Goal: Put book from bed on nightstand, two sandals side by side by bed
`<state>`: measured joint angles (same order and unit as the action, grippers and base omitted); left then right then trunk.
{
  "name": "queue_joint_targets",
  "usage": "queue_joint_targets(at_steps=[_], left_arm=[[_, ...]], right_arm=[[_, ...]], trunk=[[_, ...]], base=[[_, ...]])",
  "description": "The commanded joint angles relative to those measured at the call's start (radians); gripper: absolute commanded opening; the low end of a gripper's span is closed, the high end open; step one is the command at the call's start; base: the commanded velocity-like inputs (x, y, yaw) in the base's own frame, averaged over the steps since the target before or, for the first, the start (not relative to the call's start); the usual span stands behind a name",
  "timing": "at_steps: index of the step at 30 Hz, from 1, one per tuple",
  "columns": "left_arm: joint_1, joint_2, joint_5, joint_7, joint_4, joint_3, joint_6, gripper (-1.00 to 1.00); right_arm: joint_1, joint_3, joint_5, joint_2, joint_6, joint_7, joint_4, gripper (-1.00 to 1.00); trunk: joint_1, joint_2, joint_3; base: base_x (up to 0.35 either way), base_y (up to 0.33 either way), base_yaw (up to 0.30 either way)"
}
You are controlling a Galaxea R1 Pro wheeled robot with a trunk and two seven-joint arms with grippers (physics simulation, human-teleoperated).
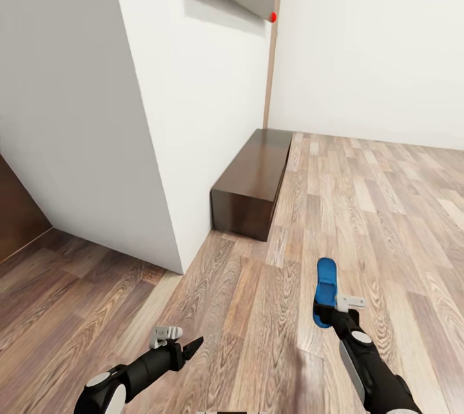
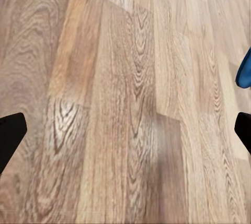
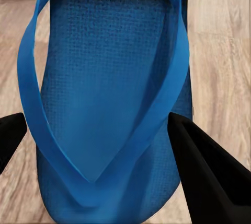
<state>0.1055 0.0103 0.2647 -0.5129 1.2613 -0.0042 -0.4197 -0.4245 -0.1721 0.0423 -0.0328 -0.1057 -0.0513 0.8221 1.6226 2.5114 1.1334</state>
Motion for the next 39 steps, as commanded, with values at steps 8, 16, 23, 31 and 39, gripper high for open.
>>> queue_joint_targets(at_steps=[8,16,23,31,39], left_arm=[[0.0,0.004,0.01,0.001,-0.002,0.002,-0.009,1.0],[0.0,0.008,0.008,0.001,-0.003,0.005,-0.007,1.0],[0.0,0.041,0.011,-0.001,-0.047,0.006,0.0,1.0],[0.0,0.049,0.012,-0.003,-0.067,0.0,0.005,1.0],[0.0,0.044,0.011,-0.003,-0.125,-0.004,0.031,1.0]], right_arm=[[0.006,-0.026,-0.155,-0.128,-0.113,0.147,0.004,-1.0],[0.008,-0.03,-0.313,-0.213,-0.165,0.578,-0.044,-1.0],[0.01,-0.029,-0.325,-0.22,-0.164,0.688,-0.228,-1.0],[0.01,-0.029,-0.322,-0.22,-0.158,0.696,-0.405,-1.0],[0.01,-0.027,-0.318,-0.214,-0.116,0.695,-0.469,-1.0]], trunk=[[-0.004,-0.002,-0.03],[-0.007,-0.003,-0.061],[-0.01,-0.005,-0.088],[-0.014,-0.007,-0.119],[-0.018,-0.009,-0.15]], base=[[0.0,0.0,0.0],[0.0,0.0,0.0],[0.0,0.0,0.0],[0.0,0.0,0.0],[0.0,0.0,0.0]])
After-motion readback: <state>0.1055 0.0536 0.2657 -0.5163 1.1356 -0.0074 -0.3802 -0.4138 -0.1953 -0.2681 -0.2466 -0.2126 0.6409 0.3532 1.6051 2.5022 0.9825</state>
